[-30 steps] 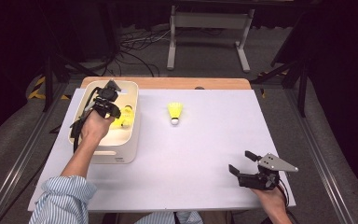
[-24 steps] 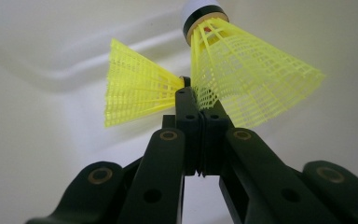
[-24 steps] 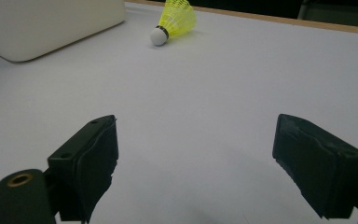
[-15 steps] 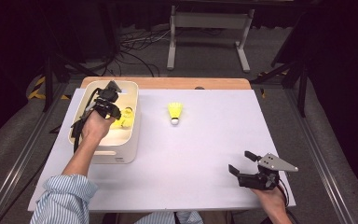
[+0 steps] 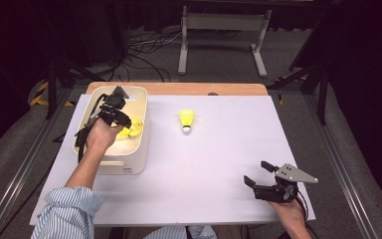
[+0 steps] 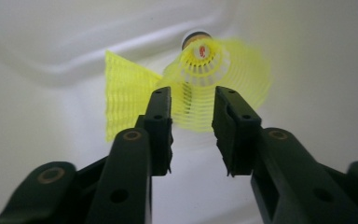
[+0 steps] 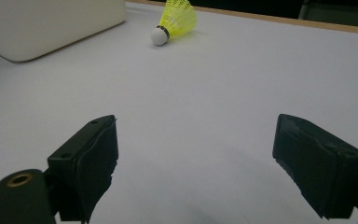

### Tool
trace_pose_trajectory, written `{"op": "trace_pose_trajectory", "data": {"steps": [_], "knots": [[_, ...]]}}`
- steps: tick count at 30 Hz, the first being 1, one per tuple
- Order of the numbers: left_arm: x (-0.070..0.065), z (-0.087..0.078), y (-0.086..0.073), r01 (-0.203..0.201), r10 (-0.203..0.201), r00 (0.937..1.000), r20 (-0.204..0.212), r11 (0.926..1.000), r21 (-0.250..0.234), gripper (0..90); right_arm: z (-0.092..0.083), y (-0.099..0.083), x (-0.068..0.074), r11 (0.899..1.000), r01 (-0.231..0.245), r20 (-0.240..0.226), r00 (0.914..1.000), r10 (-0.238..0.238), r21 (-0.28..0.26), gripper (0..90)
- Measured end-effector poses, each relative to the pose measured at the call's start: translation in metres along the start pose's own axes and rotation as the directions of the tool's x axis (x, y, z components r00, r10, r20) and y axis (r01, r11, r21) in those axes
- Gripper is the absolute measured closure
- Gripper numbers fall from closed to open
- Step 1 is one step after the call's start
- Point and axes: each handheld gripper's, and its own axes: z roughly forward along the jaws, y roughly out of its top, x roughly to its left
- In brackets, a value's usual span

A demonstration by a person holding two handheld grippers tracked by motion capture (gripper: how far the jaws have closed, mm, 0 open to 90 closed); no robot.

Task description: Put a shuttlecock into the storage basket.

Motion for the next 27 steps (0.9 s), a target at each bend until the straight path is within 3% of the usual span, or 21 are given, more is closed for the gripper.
{"op": "trace_pose_trajectory", "data": {"steps": [9,27], "knots": [[-0.004,-0.009,-0.004,-0.003,0.003,1.0,-0.004,0.9996,-0.028,50.0,0.0,0.0,0.0,1.0,0.0,0.0,1.0,0.0,0.0,14.7],[-0.013,-0.033,-0.006,-0.018,0.02,0.9997,0.017,0.9952,-0.096,43.7,0.0,0.0,0.0,1.0,0.0,-0.001,1.0,0.0,-0.001,14.7]]}}
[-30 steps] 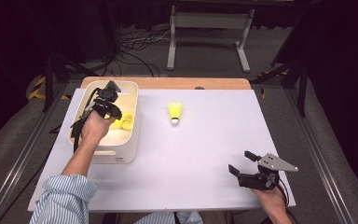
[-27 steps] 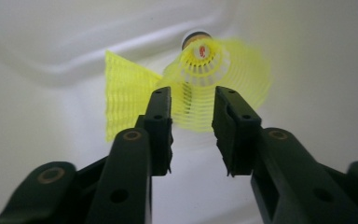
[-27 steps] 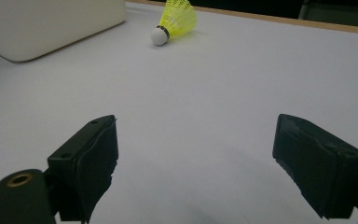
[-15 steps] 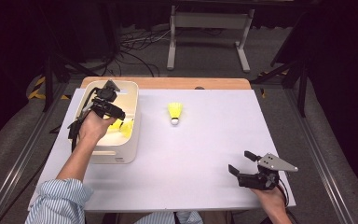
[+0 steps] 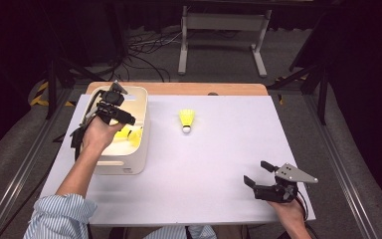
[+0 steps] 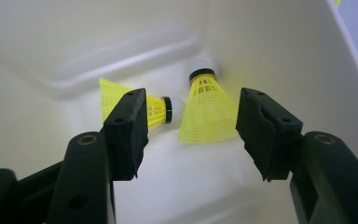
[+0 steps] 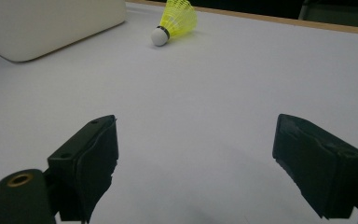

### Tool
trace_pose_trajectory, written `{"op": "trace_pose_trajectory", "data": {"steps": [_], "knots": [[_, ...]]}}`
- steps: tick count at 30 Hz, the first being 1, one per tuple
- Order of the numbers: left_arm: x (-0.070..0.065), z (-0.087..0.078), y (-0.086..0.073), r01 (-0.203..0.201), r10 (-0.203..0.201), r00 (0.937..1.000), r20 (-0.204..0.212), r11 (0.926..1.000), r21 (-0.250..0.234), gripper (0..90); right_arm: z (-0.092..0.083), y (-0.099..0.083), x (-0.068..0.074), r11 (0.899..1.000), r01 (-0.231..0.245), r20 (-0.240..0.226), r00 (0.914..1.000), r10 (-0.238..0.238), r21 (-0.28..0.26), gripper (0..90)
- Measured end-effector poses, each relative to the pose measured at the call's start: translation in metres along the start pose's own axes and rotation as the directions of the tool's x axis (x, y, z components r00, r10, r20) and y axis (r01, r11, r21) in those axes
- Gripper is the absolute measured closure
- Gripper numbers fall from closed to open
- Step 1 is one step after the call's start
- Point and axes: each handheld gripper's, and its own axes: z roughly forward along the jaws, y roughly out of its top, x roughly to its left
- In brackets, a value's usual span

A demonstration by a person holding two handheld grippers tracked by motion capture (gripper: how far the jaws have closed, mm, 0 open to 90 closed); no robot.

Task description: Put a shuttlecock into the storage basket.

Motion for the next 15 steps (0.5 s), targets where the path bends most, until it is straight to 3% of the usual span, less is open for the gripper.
{"op": "trace_pose_trajectory", "data": {"steps": [15], "knots": [[-0.008,-0.016,0.0,-0.009,0.01,0.9997,0.022,0.9986,-0.051,42.0,0.0,0.0,0.0,1.0,0.0,-0.001,1.0,0.0,0.0,14.8]]}}
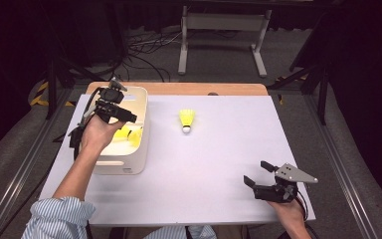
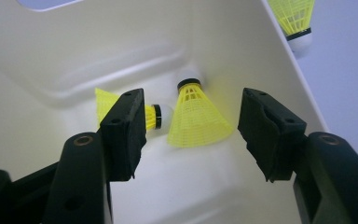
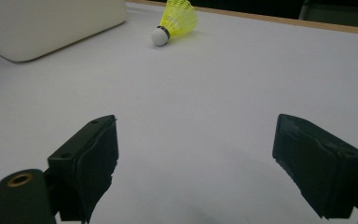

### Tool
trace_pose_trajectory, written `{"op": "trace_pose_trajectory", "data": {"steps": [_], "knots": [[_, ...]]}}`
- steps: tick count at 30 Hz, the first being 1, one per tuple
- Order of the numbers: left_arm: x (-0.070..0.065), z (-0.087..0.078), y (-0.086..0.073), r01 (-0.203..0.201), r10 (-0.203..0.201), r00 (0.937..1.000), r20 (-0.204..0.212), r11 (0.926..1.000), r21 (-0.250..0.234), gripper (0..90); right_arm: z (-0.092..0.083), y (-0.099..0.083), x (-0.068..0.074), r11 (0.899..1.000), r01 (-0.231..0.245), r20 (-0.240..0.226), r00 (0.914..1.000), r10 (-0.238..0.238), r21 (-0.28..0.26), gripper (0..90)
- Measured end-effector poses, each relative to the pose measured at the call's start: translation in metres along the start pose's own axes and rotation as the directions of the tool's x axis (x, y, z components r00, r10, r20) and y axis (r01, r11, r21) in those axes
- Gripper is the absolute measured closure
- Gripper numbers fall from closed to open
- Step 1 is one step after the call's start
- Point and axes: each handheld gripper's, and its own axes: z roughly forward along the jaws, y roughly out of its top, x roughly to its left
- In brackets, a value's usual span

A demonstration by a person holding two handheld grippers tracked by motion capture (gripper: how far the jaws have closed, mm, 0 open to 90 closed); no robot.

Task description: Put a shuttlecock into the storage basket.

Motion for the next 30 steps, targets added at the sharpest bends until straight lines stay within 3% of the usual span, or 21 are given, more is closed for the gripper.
{"op": "trace_pose_trajectory", "data": {"steps": [30], "knots": [[-0.023,-0.013,0.008,-0.045,0.048,0.9974,0.053,0.9968,-0.066,41.1,0.001,0.0,-0.001,1.0,-0.01,0.012,0.9999,0.01,0.001,14.6]]}}
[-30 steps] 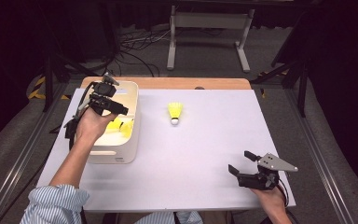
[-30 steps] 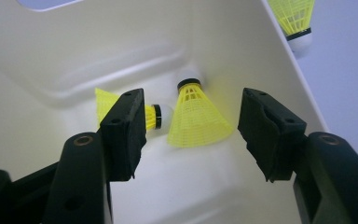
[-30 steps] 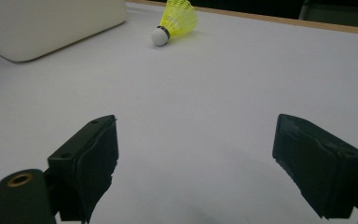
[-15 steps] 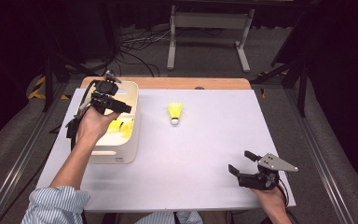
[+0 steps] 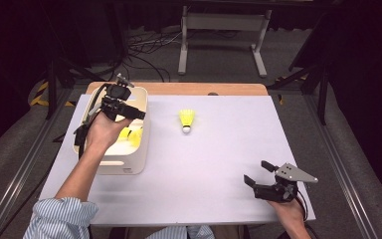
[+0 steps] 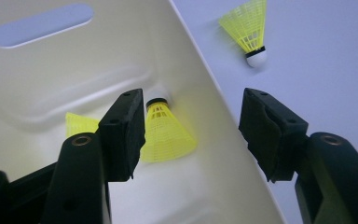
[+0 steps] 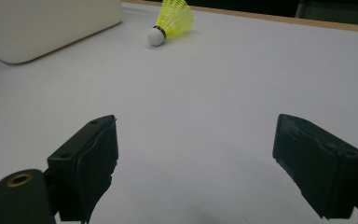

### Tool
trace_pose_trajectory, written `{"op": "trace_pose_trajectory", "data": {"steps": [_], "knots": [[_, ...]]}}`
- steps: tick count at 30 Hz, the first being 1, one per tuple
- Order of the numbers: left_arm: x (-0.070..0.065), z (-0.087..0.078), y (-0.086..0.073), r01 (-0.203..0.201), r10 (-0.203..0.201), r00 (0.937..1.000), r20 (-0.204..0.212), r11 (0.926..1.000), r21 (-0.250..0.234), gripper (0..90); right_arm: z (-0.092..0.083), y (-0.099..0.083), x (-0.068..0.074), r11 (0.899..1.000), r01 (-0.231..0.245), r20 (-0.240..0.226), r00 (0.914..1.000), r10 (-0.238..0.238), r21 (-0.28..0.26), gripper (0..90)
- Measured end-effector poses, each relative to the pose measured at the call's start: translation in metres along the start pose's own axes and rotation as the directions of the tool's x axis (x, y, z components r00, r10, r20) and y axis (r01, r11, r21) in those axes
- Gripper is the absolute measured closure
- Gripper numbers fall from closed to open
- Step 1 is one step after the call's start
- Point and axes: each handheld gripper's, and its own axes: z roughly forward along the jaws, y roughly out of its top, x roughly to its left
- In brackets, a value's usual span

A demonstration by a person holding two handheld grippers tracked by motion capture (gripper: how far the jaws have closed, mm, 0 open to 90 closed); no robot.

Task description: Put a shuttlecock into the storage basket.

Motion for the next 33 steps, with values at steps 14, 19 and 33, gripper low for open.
{"op": "trace_pose_trajectory", "data": {"steps": [14,19,33], "knots": [[-0.012,-0.004,0.004,-0.027,0.027,0.9996,0.008,0.9995,-0.015,40.0,-0.002,-0.001,0.0,1.0,-0.003,0.002,1.0,0.003,0.0,14.7],[-0.02,-0.002,0.005,-0.044,0.044,0.9989,0.018,0.999,-0.004,39.6,-0.002,-0.001,0.001,1.0,-0.002,0.0,1.0,0.002,0.0,14.7],[-0.04,0.005,0.006,-0.068,0.069,0.9971,0.033,0.9976,-0.012,38.7,-0.004,-0.001,0.001,1.0,0.005,-0.006,1.0,-0.005,-0.006,14.8]]}}
